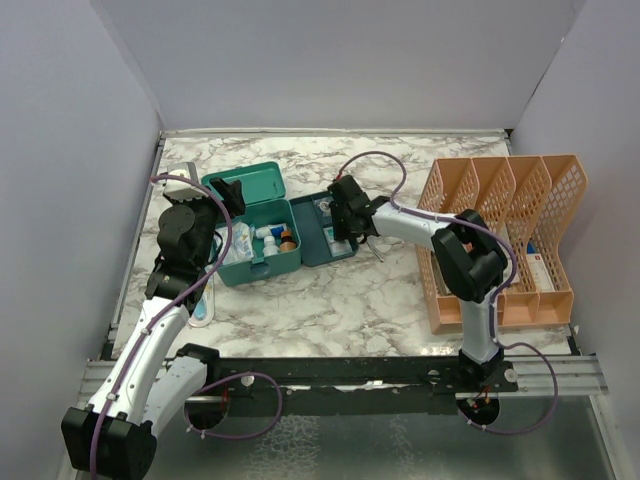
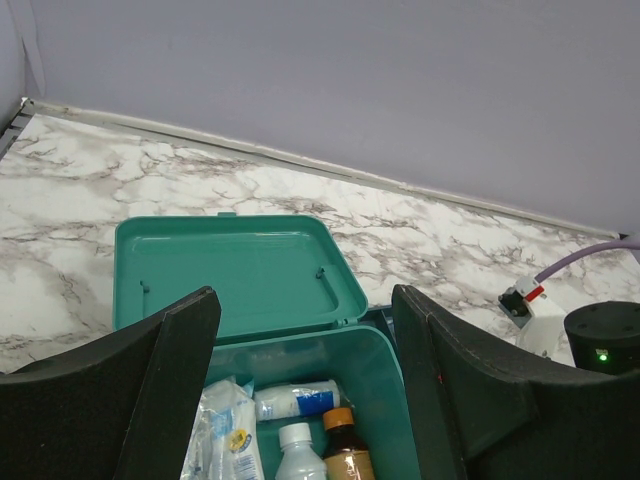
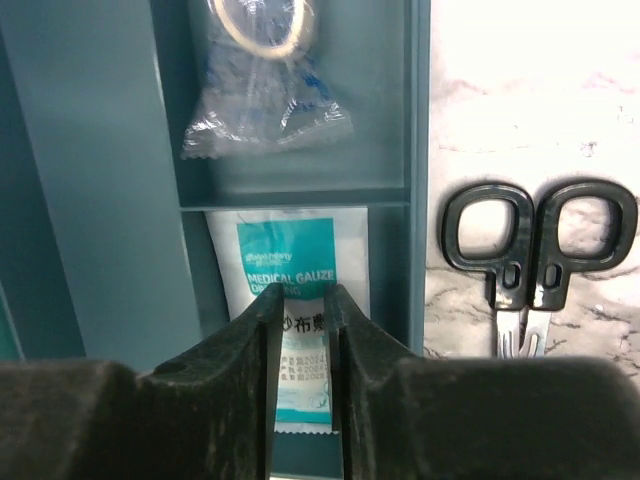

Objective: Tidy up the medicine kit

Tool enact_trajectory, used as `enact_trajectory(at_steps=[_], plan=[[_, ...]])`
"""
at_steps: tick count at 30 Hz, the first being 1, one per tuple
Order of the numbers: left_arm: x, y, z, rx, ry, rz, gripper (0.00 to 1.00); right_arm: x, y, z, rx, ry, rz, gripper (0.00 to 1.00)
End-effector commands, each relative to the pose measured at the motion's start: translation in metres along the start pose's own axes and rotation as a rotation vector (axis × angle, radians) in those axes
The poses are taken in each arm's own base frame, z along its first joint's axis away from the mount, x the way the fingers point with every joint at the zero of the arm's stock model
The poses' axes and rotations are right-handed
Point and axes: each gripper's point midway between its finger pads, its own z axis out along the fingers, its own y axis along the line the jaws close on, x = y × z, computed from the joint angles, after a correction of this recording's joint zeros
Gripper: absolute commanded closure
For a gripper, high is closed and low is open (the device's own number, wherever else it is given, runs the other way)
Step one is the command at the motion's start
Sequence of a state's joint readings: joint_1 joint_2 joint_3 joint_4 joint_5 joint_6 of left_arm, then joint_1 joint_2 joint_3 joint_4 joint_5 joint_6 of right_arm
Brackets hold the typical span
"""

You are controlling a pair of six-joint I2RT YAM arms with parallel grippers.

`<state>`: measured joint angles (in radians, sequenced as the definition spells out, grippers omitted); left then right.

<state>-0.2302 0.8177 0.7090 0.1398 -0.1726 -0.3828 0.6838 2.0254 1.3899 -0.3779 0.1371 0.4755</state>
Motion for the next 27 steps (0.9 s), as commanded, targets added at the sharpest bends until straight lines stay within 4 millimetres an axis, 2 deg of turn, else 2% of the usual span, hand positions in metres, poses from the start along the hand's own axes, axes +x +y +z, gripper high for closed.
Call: enact_trajectory(at_steps=[1,3,6,12,15,21,27], plan=[[0.0,0.003,0.0,-0.008,-0.002,0.007,0.27,0.008,-0.007,0.01,0.054,0.042,-0.028,0.79],[0.0,0.003,0.0,-0.009,-0.001,0.006,0.27,0.007,-0.011,0.009,0.078,0.043,-0.028,0.79],[0.0,0.003,0.0,-0.009,-0.002,0.007,0.27,-0.005,-0.007,-0.004,0.062,0.01,-0.023,0.79],[0.0,0.002,-0.001,-0.005,-0.002,0.007,0.27,-0.039,0.006,-0.044,-0.013,-0.117,-0.001,0.65],[-0.001,0.001,-0.001,-0.002,-0.006,0.008,0.27,-0.051,0.001,-0.064,-0.007,-0.191,0.018,0.65],[-0.005,0.001,-0.004,-0.001,-0.02,0.002,0.27,-0.039,-0.035,-0.087,0.097,-0.264,0.063,0.65],[-0.01,0.001,-0.006,-0.001,-0.033,0.001,0.27,-0.01,-0.06,-0.084,0.179,-0.196,0.066,0.65]])
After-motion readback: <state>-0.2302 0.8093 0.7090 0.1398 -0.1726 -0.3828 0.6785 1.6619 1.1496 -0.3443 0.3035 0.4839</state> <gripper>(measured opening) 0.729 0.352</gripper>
